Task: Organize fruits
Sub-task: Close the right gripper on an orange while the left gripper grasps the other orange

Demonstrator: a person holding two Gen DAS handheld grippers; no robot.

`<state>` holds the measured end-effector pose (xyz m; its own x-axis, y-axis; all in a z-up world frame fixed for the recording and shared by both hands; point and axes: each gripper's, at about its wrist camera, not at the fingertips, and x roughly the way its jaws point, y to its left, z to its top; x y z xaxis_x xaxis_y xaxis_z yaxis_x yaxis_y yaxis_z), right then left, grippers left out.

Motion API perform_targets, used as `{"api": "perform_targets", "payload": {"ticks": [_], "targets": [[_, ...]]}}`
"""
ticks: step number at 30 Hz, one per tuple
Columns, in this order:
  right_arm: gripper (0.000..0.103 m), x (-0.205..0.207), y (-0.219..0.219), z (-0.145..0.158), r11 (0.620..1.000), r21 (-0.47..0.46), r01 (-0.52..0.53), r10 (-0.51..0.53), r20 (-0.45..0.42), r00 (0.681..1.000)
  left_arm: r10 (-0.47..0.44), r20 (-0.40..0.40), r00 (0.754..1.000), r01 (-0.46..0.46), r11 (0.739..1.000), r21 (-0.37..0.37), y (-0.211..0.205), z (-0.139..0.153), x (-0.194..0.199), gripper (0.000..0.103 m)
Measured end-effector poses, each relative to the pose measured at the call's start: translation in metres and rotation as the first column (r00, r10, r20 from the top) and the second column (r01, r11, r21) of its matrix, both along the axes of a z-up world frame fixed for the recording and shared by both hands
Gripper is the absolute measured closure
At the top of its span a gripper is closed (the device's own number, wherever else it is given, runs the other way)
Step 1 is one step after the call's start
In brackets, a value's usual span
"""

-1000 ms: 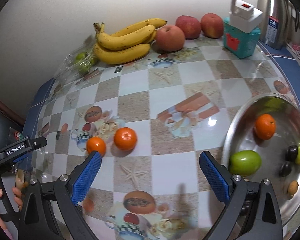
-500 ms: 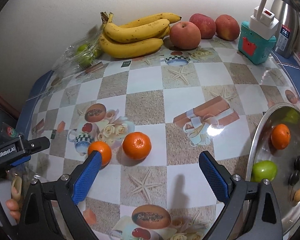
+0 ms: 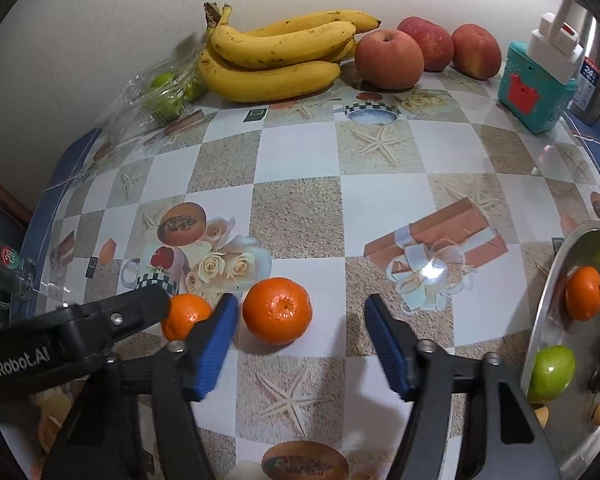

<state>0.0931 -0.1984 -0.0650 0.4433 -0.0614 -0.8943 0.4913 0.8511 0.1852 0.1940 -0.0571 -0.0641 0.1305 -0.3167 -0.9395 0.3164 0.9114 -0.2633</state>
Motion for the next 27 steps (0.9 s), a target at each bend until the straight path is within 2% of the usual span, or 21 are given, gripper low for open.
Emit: {"api": "perform_targets", "payload": {"ticks": [3, 7, 9, 15, 19, 23, 27], "targets": [[0.042, 0.003, 0.0, -0.002, 1.0, 0.006, -0.007, 0.007, 0.002, 1.0, -0.003, -0.003, 1.0, 0.003, 1.0, -0.013, -0.002, 0.0, 0.0, 0.02], [0.057, 0.006, 0.004, -0.003, 1.0, 0.019, -0.021, 0.021, 0.005, 1.0, -0.013, -0.014, 1.0, 0.013, 1.0, -0.025, -0.002, -0.001, -0.001, 0.025], [0.063, 0.007, 0.006, -0.004, 0.999, 0.028, -0.031, 0.031, 0.009, 0.999, -0.017, -0.024, 1.0, 0.016, 0.999, -0.041, -0.004, -0.001, -0.002, 0.031], [0.064, 0.005, 0.006, -0.004, 0.999, 0.037, -0.034, 0.033, 0.009, 0.999, -0.032, -0.021, 0.999, 0.032, 0.999, -0.038, -0.013, -0.002, -0.007, 0.034], [0.064, 0.0, 0.004, -0.004, 0.999, 0.031, -0.029, 0.029, -0.001, 1.0, -0.054, -0.038, 0.998, 0.052, 0.998, -0.046, -0.022, -0.006, -0.011, 0.046], [0.064, -0.007, 0.0, -0.003, 0.999, 0.03, -0.018, 0.019, -0.007, 1.0, -0.063, -0.056, 0.996, 0.06, 0.997, -0.056, -0.028, -0.01, -0.014, 0.063], [0.064, -0.011, -0.003, -0.003, 0.999, 0.033, -0.014, 0.014, -0.012, 1.0, -0.07, -0.046, 0.997, 0.068, 0.996, -0.051, -0.031, -0.007, -0.015, 0.063]]}}
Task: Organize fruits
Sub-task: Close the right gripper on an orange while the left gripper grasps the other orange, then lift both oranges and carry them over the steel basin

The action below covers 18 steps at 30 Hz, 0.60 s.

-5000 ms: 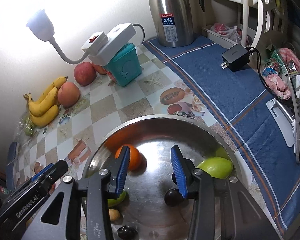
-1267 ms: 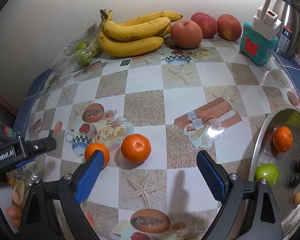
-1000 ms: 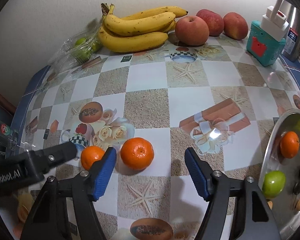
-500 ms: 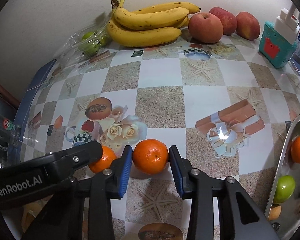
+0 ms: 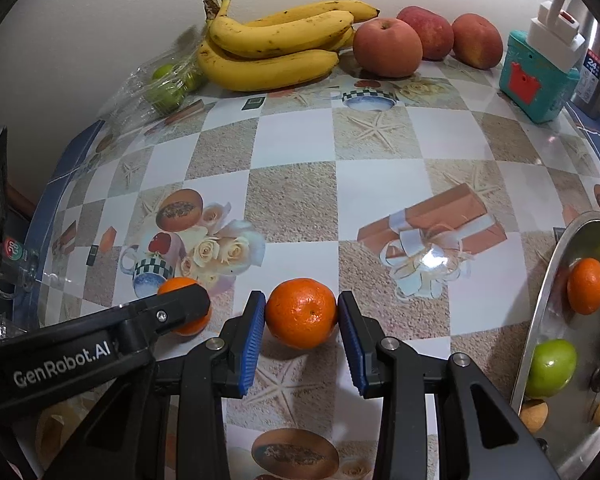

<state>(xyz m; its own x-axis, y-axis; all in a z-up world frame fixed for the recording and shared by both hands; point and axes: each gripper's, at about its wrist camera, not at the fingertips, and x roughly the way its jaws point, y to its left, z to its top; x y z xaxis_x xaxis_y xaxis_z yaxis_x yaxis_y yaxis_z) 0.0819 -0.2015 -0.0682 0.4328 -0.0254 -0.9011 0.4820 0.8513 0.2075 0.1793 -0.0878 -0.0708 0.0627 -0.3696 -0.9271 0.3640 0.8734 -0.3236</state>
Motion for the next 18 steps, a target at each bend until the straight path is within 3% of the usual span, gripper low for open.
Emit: {"api": "perform_targets", "payload": {"ticks": [18], "targets": [[0.064, -0.019, -0.002, 0.017, 0.999, 0.016, 0.03, -0.03, 0.01, 0.999, 0.011, 0.056, 0.998, -0.011, 1.0, 0.001, 0.015, 0.027, -0.008, 0.063]]}}
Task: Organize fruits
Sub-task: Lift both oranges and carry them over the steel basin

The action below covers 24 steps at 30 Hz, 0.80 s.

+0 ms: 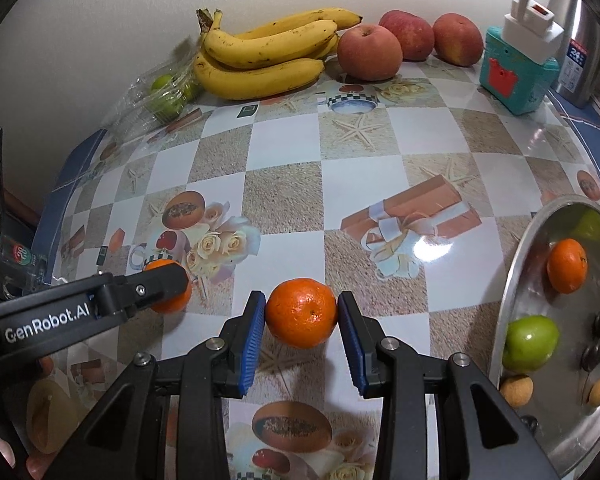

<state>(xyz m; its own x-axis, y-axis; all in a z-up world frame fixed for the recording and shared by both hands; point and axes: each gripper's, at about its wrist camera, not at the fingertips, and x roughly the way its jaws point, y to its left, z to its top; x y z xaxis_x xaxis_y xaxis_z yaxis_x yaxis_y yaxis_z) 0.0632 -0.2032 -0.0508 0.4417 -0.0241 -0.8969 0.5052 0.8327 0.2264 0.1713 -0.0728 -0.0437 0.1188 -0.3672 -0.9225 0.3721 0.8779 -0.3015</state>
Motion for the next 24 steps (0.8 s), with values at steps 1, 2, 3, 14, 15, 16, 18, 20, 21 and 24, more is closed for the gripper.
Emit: {"api": "perform_targets", "payload": {"ticks": [1, 2, 3, 14, 15, 16, 18, 20, 21, 24], "targets": [[0.064, -0.002, 0.0, 0.001, 1.0, 0.001, 0.002, -0.002, 0.001, 1.0, -0.001, 0.002, 1.0, 0.001, 1.0, 0.001, -0.001, 0.001, -0.001, 0.063], [0.064, -0.004, 0.0, 0.003, 1.0, 0.003, 0.004, -0.004, 0.001, 1.0, -0.002, 0.005, 1.0, 0.002, 1.0, 0.0, 0.0, 0.003, -0.003, 0.063], [0.064, -0.006, 0.001, 0.004, 1.0, 0.004, 0.007, -0.007, 0.002, 1.0, -0.003, 0.006, 1.0, 0.003, 1.0, 0.0, 0.001, 0.005, -0.004, 0.063], [0.064, -0.03, 0.002, 0.021, 0.999, 0.017, 0.038, -0.038, 0.014, 0.999, -0.027, 0.06, 0.998, 0.025, 0.999, 0.032, 0.004, 0.023, -0.022, 0.063], [0.064, -0.032, 0.002, 0.023, 0.999, 0.017, 0.039, -0.039, 0.015, 0.999, -0.027, 0.063, 0.998, 0.025, 0.999, 0.034, 0.004, 0.024, -0.024, 0.063], [0.064, -0.034, 0.003, 0.024, 0.999, 0.018, 0.038, -0.039, 0.018, 0.999, -0.027, 0.064, 0.998, 0.025, 0.999, 0.037, 0.003, 0.024, -0.026, 0.063], [0.064, -0.037, 0.005, 0.025, 0.999, 0.025, 0.035, -0.036, 0.02, 0.999, -0.029, 0.064, 0.998, 0.026, 0.999, 0.04, 0.003, 0.025, -0.03, 0.063], [0.064, -0.041, 0.008, 0.027, 0.999, 0.023, 0.031, -0.032, 0.016, 0.999, -0.027, 0.06, 0.998, 0.025, 0.999, 0.043, 0.003, 0.025, -0.035, 0.063], [0.064, -0.042, 0.008, 0.027, 0.999, 0.022, 0.03, -0.031, 0.016, 0.999, -0.029, 0.06, 0.998, 0.026, 0.999, 0.045, 0.003, 0.025, -0.038, 0.063], [0.064, -0.049, 0.01, 0.029, 0.999, 0.027, 0.036, -0.036, 0.02, 0.999, -0.05, 0.076, 0.996, 0.046, 0.997, 0.058, -0.003, 0.03, -0.049, 0.063]]}}
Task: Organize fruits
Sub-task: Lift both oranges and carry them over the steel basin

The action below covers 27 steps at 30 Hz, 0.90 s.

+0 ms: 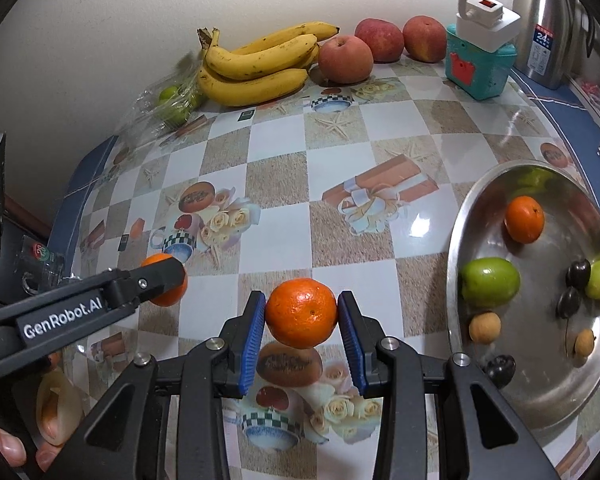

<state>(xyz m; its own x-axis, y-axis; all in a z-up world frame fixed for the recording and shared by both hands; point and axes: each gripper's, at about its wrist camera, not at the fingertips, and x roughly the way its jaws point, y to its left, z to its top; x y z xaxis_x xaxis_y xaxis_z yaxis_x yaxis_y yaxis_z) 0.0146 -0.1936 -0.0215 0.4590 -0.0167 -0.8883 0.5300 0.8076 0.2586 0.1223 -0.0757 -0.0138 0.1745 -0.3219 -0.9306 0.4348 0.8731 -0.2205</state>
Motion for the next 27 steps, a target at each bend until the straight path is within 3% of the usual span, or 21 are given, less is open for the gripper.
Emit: {"api": "perform_targets", "payload": {"ticks": [5, 17, 27], "targets": [[0.064, -0.011, -0.002, 0.0, 1.0, 0.009, 0.023, -0.023, -0.007, 1.0, -0.056, 0.026, 0.998, 0.056, 0.998, 0.002, -0.015, 0.007, -0.019, 0.063], [0.064, -0.043, -0.036, 0.006, 0.993, -0.006, 0.118, -0.118, -0.025, 0.993, -0.08, 0.022, 0.997, 0.08, 0.997, -0.002, -0.033, 0.009, -0.038, 0.063], [0.064, -0.077, -0.081, 0.009, 0.966, -0.014, 0.258, -0.259, -0.043, 0.965, -0.173, 0.031, 0.984, 0.174, 0.985, -0.004, -0.067, 0.012, -0.065, 0.063]]}}
